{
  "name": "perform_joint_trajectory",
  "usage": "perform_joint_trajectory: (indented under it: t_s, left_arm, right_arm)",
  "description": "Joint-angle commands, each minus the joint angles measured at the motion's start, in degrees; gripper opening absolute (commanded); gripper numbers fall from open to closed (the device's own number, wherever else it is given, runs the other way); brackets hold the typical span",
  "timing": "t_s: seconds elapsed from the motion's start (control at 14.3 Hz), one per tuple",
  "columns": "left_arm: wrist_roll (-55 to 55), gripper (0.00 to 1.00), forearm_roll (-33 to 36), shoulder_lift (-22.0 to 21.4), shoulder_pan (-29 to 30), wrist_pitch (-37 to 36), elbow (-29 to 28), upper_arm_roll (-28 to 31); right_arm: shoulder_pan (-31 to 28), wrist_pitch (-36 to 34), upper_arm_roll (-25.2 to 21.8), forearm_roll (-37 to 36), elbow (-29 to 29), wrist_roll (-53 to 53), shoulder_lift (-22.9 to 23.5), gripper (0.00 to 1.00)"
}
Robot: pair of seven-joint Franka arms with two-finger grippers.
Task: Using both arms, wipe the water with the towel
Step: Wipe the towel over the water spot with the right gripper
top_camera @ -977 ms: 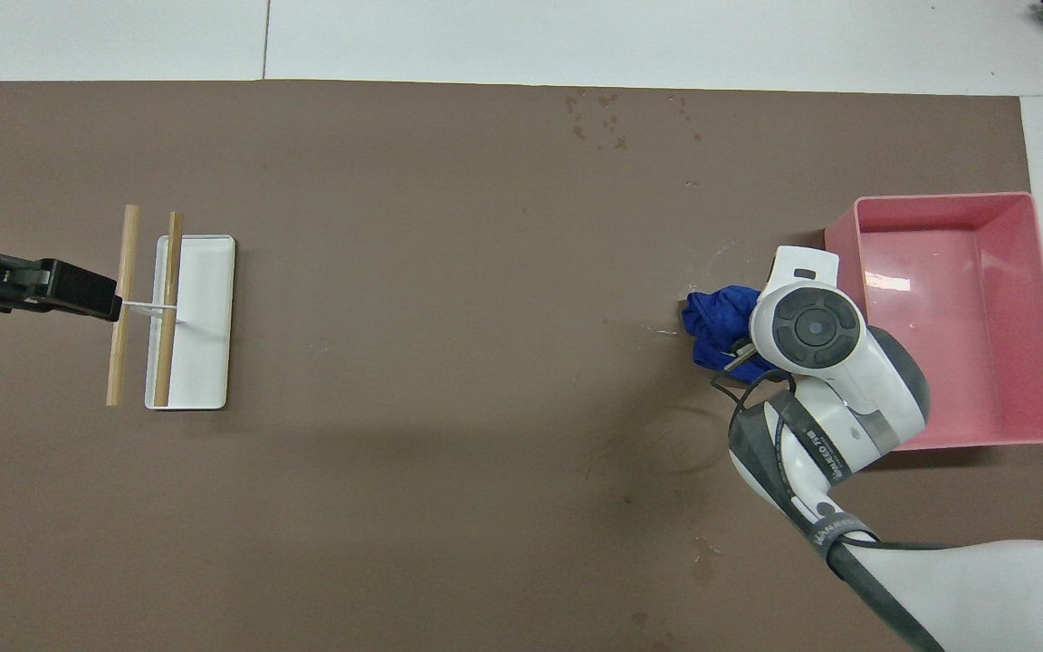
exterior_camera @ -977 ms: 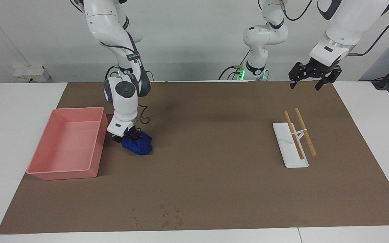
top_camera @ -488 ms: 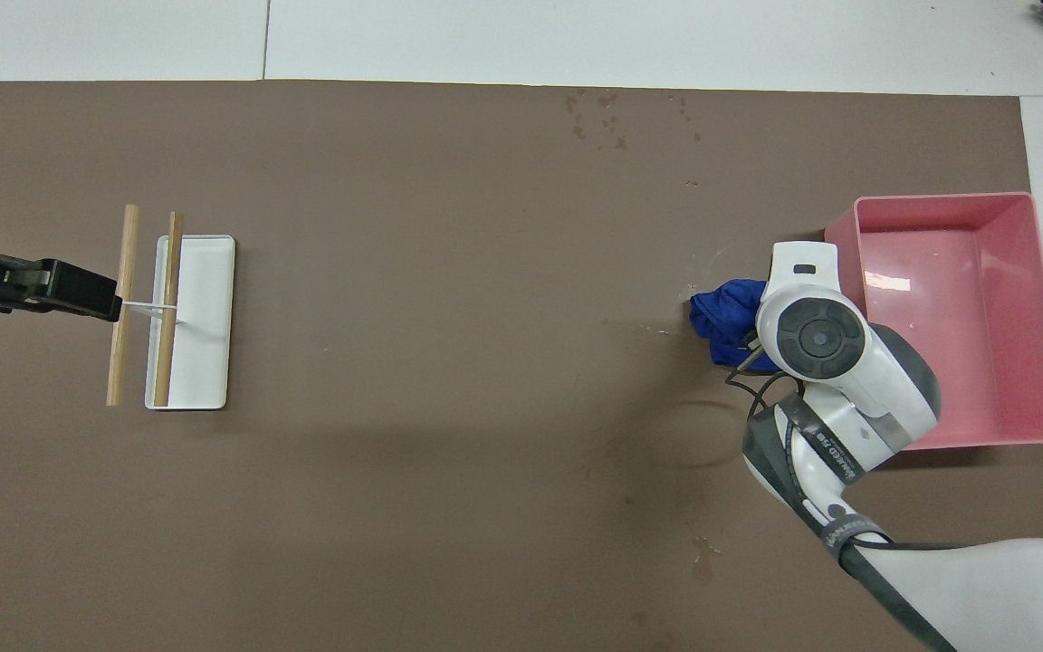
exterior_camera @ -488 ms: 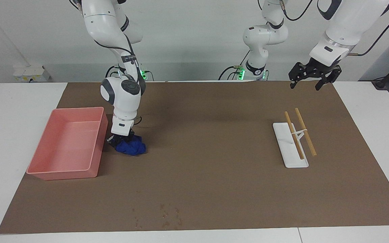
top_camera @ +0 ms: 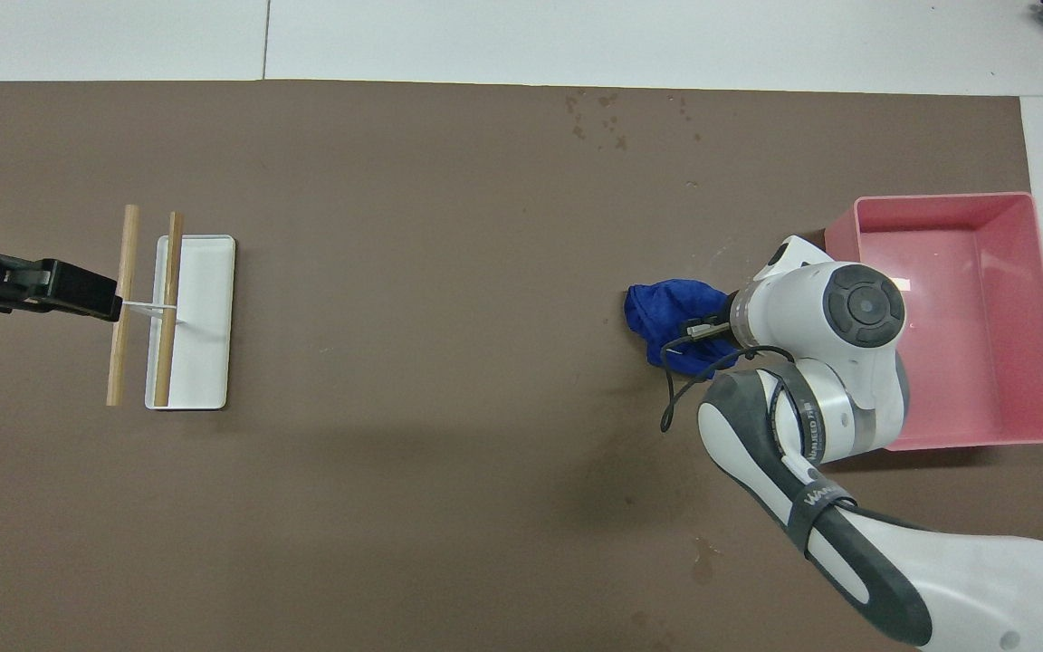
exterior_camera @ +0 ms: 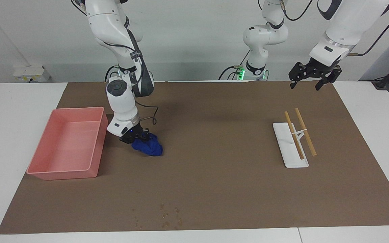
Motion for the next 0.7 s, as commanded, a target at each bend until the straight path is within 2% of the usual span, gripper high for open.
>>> perform_joint_trajectory:
  t_s: [0.0,0.07,0.21,0.42,0.63]
  left_arm:
    - [0.31,1.0,-0.65,-1.81,0.5,0.34,-1.95,-0.03]
    - [0.31,1.0,-0.65,-1.81,0.5,0.34,-1.95,-0.03]
    - [0.31,1.0,-0.65,-1.81,0.5,0.34,-1.95,-0.03]
    - [0.31,1.0,-0.65,-1.81,0.5,0.34,-1.95,-0.03]
    - [0.31,1.0,-0.65,-1.81,0.5,0.26,-1.95,-0.03]
  right_arm:
    - [2.84,1.01,0.24,11.63,1.74,2.11,1.04,0.0]
    - [3.29,0.93,0.24,13.93,2.09,2.63,1.04,0.0]
    - [2.6,-2.04,-0.02,13.17,3.49,2.2,1.04,0.0]
    - [1.63,-13.27,-0.72,5.45,9.37,2.28,0.69,0.0]
    - [-2.5,-26.02,-0.64,0.7,17.44,2.02,-0.19,0.0]
